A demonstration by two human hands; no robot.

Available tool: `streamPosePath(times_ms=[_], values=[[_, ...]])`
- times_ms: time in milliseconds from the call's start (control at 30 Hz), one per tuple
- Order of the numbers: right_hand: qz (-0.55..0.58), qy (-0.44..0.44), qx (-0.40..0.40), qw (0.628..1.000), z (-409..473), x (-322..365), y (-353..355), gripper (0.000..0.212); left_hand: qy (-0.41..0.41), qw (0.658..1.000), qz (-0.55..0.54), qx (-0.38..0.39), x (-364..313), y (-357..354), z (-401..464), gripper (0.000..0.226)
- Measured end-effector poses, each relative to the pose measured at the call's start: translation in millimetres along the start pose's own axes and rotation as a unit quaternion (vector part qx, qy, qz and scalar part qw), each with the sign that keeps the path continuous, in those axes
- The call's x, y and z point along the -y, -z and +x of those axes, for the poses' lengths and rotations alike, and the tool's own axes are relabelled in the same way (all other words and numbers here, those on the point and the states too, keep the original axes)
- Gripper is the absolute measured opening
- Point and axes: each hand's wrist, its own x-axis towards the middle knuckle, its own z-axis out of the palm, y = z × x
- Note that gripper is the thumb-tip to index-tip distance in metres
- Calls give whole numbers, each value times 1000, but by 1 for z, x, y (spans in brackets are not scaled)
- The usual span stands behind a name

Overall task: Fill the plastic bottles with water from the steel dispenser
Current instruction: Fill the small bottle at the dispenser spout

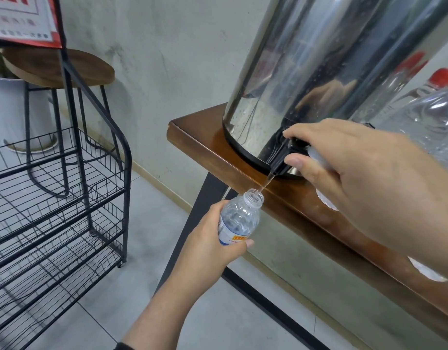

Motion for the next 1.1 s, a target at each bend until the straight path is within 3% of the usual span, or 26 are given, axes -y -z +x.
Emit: streamPosePath(times_ms=[167,400,600,733,833,967,1033,1100], values=[[49,-22,6,999,2,-2,5,43,-5,1000,-6,2,-1,0,-1,69],[157,-189,14,969,14,-8,17,28,-14,1000,-7,12,-6,-1,-2,66],[127,-223,51,965,24,-16,29,46,-23,1000,-1,12,-9,-1,-4,62],[182,-235,-25,954,5,-17,35,63,-21,1000,-9,15,-15,-1,-8,63],[246,-260,-45,933,-22,-11,42,53,-18,1000,-15,14,-22,-5,-15,64],[273,-283,36,919,-55,8,54,39,-2,1000,-13,17,-37,-9,-40,66],[275,-290,113,910,-64,15,58,43,-4,1000,-7,23,-47,-10,-59,65],[290,-281,134,905,-75,22,64,49,-7,999,-6,31,-61,-11,-82,63]])
